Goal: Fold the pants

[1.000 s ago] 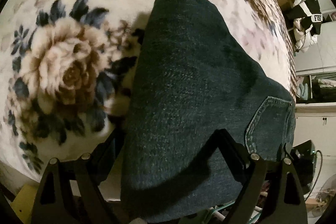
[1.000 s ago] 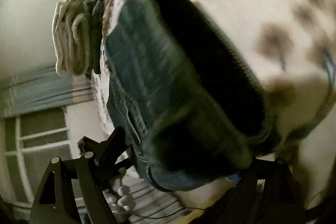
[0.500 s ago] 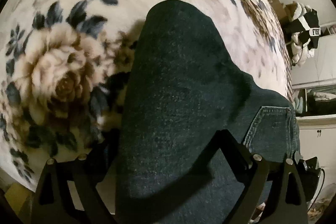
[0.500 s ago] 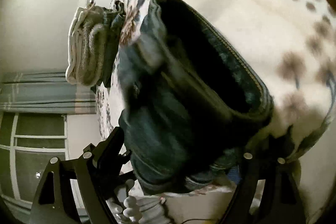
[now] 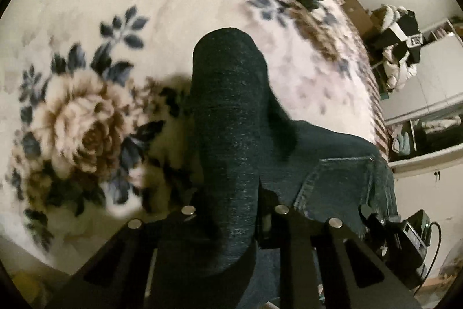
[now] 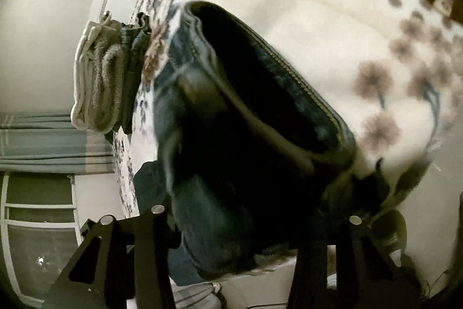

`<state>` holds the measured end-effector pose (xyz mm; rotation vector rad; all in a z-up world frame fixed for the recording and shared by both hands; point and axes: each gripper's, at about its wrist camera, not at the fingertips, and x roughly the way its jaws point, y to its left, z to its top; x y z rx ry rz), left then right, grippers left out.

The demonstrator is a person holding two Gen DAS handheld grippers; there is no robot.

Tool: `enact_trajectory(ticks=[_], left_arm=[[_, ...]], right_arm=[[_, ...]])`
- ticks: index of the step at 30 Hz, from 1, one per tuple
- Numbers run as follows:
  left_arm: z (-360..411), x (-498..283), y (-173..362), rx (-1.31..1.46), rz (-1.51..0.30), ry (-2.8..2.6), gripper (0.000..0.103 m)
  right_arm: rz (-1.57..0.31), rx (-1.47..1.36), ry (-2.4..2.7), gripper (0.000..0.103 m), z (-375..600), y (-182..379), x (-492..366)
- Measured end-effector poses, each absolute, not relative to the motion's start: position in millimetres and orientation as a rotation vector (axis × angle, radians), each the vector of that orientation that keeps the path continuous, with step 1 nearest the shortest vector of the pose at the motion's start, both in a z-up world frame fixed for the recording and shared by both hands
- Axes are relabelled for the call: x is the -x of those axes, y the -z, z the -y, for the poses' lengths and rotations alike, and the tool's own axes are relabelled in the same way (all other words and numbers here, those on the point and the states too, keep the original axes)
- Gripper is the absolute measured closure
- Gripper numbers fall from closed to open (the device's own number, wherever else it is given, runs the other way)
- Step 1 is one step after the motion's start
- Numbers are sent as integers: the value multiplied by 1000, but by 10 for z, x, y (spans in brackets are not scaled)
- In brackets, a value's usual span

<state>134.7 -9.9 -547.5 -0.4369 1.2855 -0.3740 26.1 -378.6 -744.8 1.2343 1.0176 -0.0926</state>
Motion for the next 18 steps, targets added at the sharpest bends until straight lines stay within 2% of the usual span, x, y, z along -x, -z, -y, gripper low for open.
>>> enact_trajectory(ticks=[9,18], left_arm=[[-1,-1154,4863,443,-1237,369,87],[34,-1539,3936,407,-1165,383,87]], right_arm=[[-999,-1181,12,60,3797,6884,-110],[-912,-1188,-39,60,3756,6109,-616]])
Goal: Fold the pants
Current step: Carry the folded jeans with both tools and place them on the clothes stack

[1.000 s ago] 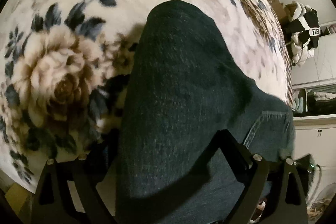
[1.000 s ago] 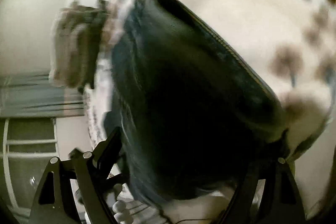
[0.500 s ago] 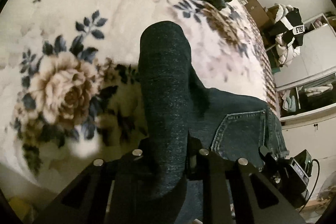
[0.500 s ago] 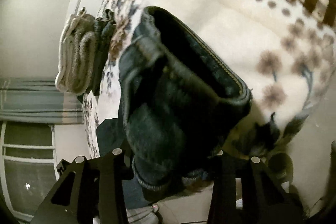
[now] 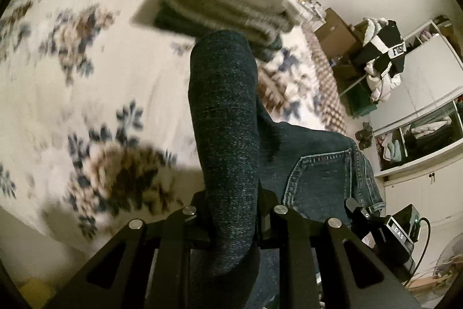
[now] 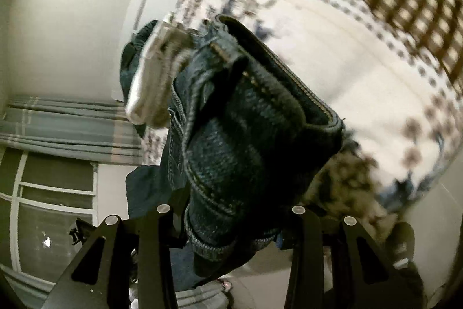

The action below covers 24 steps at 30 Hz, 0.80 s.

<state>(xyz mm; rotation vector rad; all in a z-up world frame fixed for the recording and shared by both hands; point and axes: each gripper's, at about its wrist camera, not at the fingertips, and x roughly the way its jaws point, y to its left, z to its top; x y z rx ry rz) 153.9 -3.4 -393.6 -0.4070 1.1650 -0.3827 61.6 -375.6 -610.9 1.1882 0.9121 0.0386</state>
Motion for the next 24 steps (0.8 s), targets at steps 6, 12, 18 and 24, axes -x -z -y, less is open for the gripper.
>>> enact_trajectory(ticks=[6,12,18,24], left_arm=[[68,-2231,3358,399,-1111,419,87],[-27,-3112,2963,409,-1075,445,87],[-149,-4255,2749,407,-1058,455,87],[-280,-5329,2966,396,-1074,423,87]], right_arm=[[-833,-1156,-41,60,3730,5429,-1366],[-766,-1141,-26,60,3657,4929,-2376],[-737,-1153,-7,60,3482,4705,-3598],[-752,-1185,9,60,3274,4934,-4705]])
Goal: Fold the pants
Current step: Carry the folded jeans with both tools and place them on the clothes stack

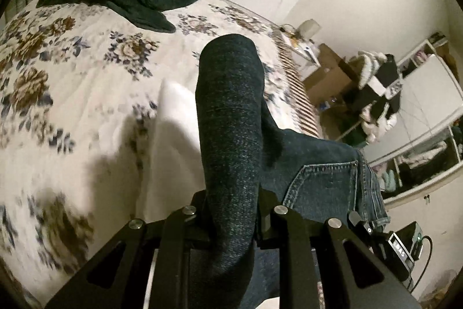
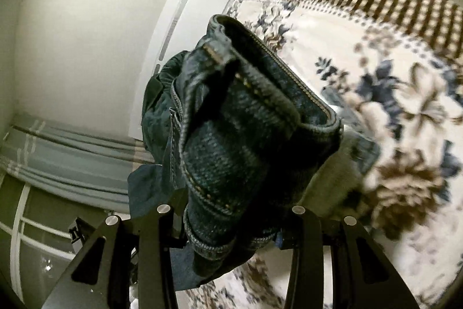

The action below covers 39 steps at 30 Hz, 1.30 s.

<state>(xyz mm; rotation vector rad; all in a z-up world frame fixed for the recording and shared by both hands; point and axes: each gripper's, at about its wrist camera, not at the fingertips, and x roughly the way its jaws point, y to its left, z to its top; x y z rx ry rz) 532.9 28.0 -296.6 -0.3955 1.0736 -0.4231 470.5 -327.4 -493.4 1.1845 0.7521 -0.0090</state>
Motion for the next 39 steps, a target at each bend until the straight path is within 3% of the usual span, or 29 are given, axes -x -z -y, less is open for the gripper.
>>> enact_trajectory(ticks=[8,10,15,17,18,20,23,26,31,39], left_arm=[[-444,-5946,3689,412,-1199,355,83],[-476,-5933,3743,420,-1206,362,80],[-490,-5911,3720,372,-1224,309,45],[-477,-5856,3652,319,-1209,282,36],[-476,-5839,3629,303,-1205,279,25],[-461,-5776,3544,269,-1192,267,16],[-400,-5610,3347,212,-1155,255,16],[-324,-5439,3167,140,-1120,240,6],[-211,-5094,2852,50,-1075,226,5],[-192,-4555,2235,19,-1017,176,1]], right_arm=[[-887,-1170,45,60,3140,5620,-5414],[-922,-1142,55,54,3174,5655,-5456],[-983,-1067,113,40,3266,5599,-5420],[-1009,-1023,147,30,3276,5520,-5378],[-1020,-992,170,28,3276,5448,-5340],[-1032,-937,194,21,3259,5294,-5284],[-1060,-779,251,4,3169,5020,-5231],[-1088,-544,326,2,2949,4720,-5174],[-1056,-291,396,0,2643,4286,-4965],[-967,-199,361,0,2367,3448,-4444]])
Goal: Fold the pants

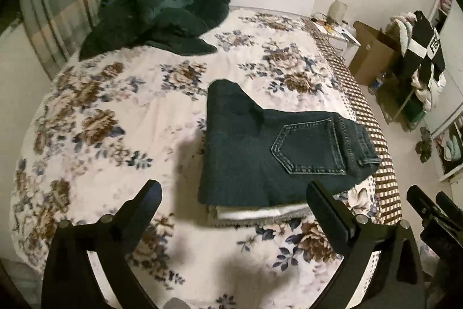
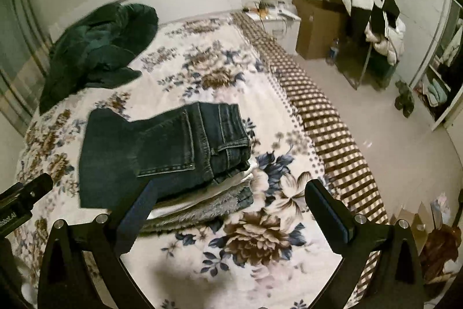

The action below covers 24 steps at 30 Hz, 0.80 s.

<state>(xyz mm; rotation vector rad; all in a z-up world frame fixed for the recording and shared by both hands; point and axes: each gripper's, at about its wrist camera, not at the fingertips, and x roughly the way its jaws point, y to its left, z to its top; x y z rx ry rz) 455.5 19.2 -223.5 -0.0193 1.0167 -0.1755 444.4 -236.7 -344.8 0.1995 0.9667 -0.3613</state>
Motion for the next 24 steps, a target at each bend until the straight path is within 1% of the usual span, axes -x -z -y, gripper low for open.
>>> enact_trajectory(ticks=[2,3,13,21,24], left_arm=[[-195,-4367,2040,12,-993,156,1],[-202,-4294,1961,14,-1012,142,1],[-215,-3192,989,-4,-876,78,1],[-171,-2324,438,-11,-795,37,1],[-171,-2096,322,11,-784,35,1]], right_arm=[[-943,-191,349,0,2298,3230,-4297],[-927,-191,340,0,2273,3092,-4193],[-790,-124,223,0,1990,1935,-3096],[-694,-101,150,0,1880,1123,-2113],[-667,-81,135,0,1856,864,-1774]])
